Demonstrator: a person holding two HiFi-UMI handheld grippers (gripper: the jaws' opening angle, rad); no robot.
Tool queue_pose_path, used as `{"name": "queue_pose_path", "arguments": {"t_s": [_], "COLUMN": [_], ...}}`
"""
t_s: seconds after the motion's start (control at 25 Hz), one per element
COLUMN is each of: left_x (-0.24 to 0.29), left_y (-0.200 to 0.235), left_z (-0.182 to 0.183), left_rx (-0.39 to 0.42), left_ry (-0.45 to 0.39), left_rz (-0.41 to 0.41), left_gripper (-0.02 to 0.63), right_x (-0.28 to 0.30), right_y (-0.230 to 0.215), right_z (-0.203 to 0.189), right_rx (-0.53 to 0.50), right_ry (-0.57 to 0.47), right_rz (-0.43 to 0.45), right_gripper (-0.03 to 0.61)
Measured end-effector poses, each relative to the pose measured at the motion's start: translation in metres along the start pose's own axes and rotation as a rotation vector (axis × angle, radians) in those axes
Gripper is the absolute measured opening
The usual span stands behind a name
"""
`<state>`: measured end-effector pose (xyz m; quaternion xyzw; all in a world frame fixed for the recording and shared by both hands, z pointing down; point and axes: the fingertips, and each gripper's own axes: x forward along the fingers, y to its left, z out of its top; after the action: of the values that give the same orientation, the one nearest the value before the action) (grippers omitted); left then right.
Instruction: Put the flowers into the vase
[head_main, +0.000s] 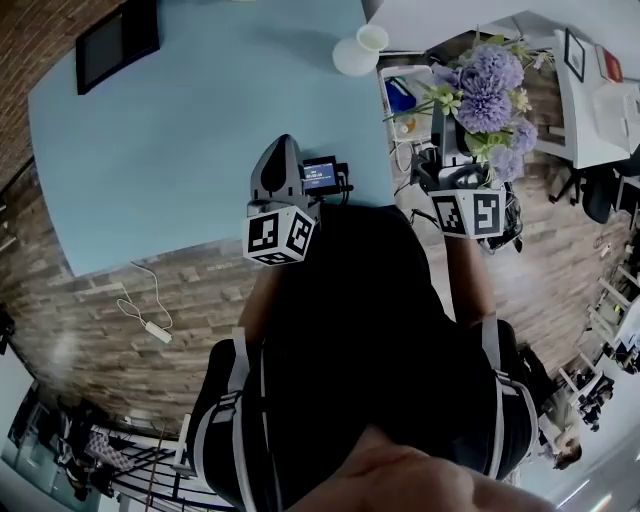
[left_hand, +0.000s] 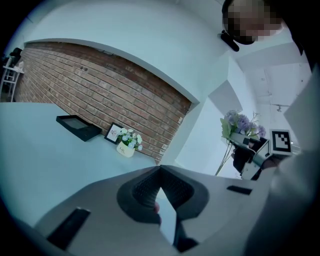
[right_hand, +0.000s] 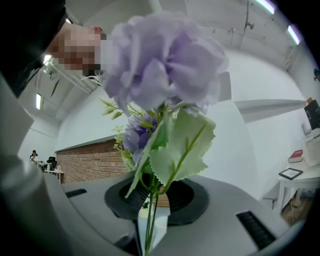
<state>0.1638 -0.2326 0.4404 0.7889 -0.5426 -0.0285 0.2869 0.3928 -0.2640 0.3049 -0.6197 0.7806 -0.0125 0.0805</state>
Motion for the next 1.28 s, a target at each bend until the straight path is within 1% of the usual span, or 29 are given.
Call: {"name": "queue_pose_path", "arguments": {"t_s": [0.08, 0.24, 0.4, 0.56, 0.68, 0.84, 1.08, 1.28], "left_x": [0.0, -0.005, -0.004, 0.002, 0.004, 0.012, 0.018, 0.023], "left_y": [-0.001, 0.008, 0.016, 0.025, 0.011, 0.002, 0.011, 0.018], "left_z": [0.002, 0.0, -0.004, -0.009, -0.008, -0.008, -0.008, -0.006], "left_rx": [0.0, 0.013, 0.013, 0.011, 0.011, -0.005, 0.0, 0.004], "left_ry": [-0.001, 0.0, -0.006, 0.0, 0.004, 0.019, 0.035, 0.045], "left_rz": [0.025, 0.074, 0.141, 0.18, 0.194, 0.204, 0.214, 0.223], "left_gripper": [0.014, 0.014, 0.014, 0.014, 0.014, 0.014, 0.014, 0.014], "right_x": [0.012, 0.036, 0.066, 0.1, 0.108, 0.12, 0.137, 0.14], "right_y": [-0.009, -0.013, -0.024, -0.024, -0.032, -0.035, -0.024, -0.032], "right_z": [0.016, 0.039, 0.054, 0.048, 0.046, 0.025, -0.03, -0.07], "right_rx": [0.001, -0.031, -0.014, -0.031, -0.04, -0.013, -0.043, -0.008], "right_ry": [-0.031, -0.099, -0.166, -0.21, -0.214, -0.18, -0.104, -0.036], "right_rz": [0.014, 0.059, 0.106, 0.149, 0.172, 0.184, 0.206, 0.176], "right_gripper": [0.094, 0.094, 0.094, 0.094, 0.093, 0.093, 0.094, 0.094]}}
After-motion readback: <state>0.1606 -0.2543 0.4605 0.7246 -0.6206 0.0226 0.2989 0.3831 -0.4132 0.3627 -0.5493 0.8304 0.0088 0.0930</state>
